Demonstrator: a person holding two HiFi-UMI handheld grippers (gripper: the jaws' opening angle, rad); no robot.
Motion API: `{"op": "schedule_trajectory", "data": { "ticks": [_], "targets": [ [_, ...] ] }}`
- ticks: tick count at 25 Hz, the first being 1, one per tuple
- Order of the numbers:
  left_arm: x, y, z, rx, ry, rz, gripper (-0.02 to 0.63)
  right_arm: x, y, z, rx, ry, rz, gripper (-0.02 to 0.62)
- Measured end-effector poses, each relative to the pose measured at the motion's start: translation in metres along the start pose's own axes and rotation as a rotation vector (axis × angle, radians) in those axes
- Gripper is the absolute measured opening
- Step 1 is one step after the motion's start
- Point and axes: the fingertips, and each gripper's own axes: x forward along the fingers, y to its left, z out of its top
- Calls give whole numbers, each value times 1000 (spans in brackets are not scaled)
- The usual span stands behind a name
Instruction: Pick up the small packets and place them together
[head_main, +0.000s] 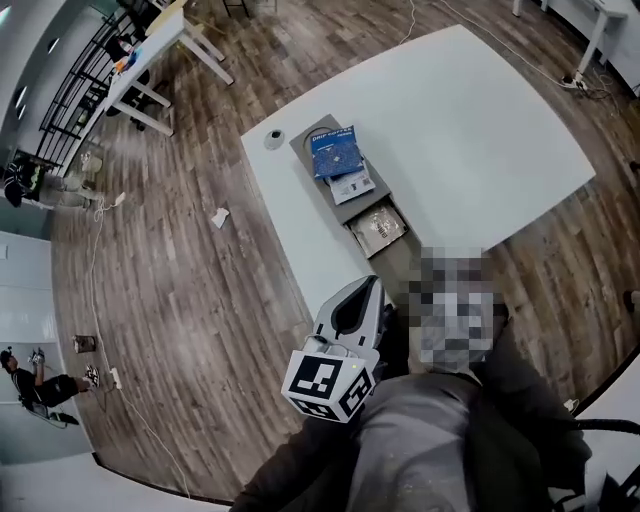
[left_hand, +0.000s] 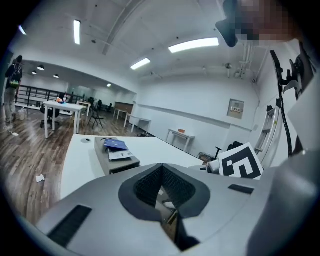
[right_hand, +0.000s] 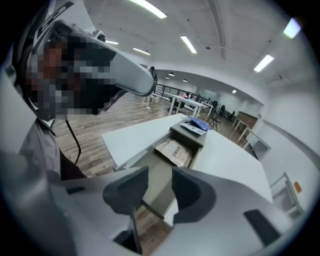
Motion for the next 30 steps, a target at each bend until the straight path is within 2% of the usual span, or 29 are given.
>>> {"op": "schedule_trajectory", "data": {
  "ticks": [4, 9, 15, 17, 22, 30],
  "targets": [
    [-3, -28, 1, 32, -3, -22, 3, -17, -1, -2, -63, -9, -38, 149],
    [-9, -21, 16, 25, -41, 10, 3, -17, -3, 12, -136, -15, -44, 149],
    [-16, 30, 18, -26, -65, 80, 3, 31, -4, 20, -352, 84, -116, 149],
    [-16, 50, 19, -50, -74, 102, 3, 51, -2, 18, -393, 121, -111, 150],
    [-12, 100, 18, -136, -99, 141, 3, 84, -2, 17, -432, 202, -61, 150],
    [-5, 137, 11, -208, -93, 164, 3, 108, -13, 35, -453, 223, -10, 150]
  ]
}}
